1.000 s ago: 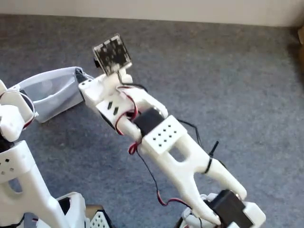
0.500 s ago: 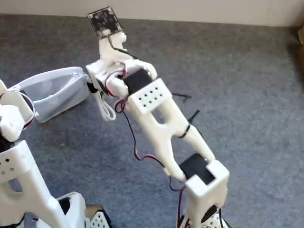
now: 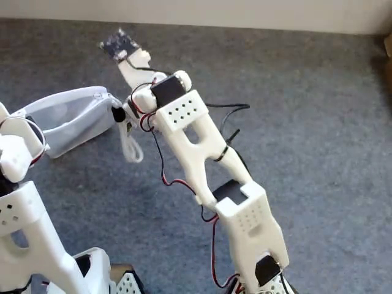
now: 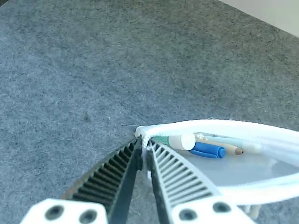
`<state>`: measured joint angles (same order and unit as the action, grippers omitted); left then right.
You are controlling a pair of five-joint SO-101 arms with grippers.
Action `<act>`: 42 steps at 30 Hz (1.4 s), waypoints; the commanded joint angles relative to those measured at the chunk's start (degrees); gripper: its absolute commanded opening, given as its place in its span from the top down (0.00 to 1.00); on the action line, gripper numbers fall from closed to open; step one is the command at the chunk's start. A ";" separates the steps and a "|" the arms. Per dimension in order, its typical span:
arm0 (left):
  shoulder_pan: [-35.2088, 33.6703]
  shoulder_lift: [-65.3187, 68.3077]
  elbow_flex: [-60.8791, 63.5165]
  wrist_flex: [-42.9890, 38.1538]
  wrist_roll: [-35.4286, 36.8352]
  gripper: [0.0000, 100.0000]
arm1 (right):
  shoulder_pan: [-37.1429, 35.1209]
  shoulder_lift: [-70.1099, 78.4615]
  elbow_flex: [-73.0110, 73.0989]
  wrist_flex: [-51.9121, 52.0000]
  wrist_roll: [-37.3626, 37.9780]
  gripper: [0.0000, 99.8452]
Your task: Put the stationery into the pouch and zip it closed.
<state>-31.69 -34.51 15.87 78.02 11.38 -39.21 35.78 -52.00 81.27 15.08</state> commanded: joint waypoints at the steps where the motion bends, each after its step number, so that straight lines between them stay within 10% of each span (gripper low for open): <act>1: 1.19 0.84 2.77 0.00 0.35 0.99 | 1.89 0.92 -3.74 0.40 3.16 0.82; 42: 1.10 1.01 2.77 0.00 0.35 0.99 | 4.18 22.46 -3.82 -16.48 8.35 0.88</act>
<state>-31.52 -34.51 15.87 78.02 11.38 -36.22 58.81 -52.70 65.71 22.90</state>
